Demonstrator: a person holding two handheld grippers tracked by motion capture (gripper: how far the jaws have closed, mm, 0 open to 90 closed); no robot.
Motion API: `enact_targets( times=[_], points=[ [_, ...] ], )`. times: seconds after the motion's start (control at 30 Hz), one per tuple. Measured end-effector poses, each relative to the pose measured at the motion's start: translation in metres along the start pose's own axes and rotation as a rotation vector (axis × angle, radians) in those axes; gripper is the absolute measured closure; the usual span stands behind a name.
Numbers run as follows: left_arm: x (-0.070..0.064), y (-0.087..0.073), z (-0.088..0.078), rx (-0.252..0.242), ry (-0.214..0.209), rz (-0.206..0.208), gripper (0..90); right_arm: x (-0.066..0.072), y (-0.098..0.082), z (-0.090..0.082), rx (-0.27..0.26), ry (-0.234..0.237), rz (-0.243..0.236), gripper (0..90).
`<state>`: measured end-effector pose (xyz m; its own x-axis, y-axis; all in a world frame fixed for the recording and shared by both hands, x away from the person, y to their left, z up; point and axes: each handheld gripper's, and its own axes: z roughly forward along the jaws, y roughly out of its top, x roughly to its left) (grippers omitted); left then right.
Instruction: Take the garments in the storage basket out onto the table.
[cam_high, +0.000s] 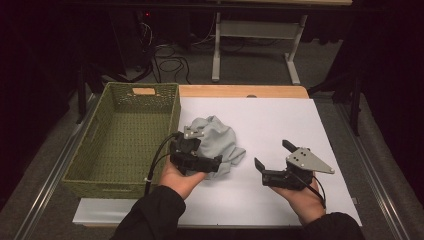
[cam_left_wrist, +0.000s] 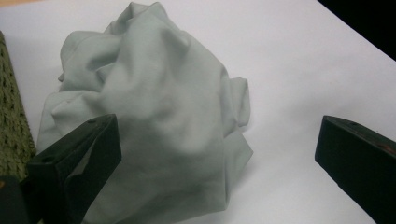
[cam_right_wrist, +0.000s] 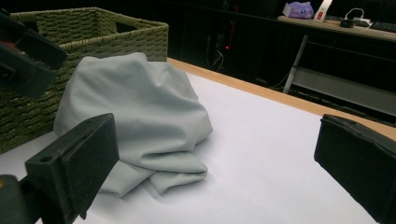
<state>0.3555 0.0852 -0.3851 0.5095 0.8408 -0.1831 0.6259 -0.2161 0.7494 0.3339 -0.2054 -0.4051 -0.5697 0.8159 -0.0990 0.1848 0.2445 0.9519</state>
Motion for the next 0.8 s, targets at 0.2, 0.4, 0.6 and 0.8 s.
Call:
enact_targets(
  times=[0.2, 0.4, 0.6, 0.8],
  points=[
    [-0.008, -0.026, 0.0, -0.07, 0.026, 0.047, 0.2, 0.001, -0.001, 0.0, 0.003, 0.005, -0.002, 0.8],
    [-0.018, -0.057, -0.002, -0.168, 0.015, 0.1, 0.3, 0.003, -0.005, 0.0, 0.005, 0.008, -0.007, 0.7],
    [-0.015, -0.079, 0.003, -0.187, -0.054, 0.132, 0.1, 0.006, -0.01, 0.0, 0.012, -0.008, 0.016, 0.7],
    [-0.008, -0.084, 0.001, -0.209, -0.066, 0.121, 0.0, 0.013, -0.011, 0.001, 0.003, -0.015, 0.007, 0.7]
  ],
)
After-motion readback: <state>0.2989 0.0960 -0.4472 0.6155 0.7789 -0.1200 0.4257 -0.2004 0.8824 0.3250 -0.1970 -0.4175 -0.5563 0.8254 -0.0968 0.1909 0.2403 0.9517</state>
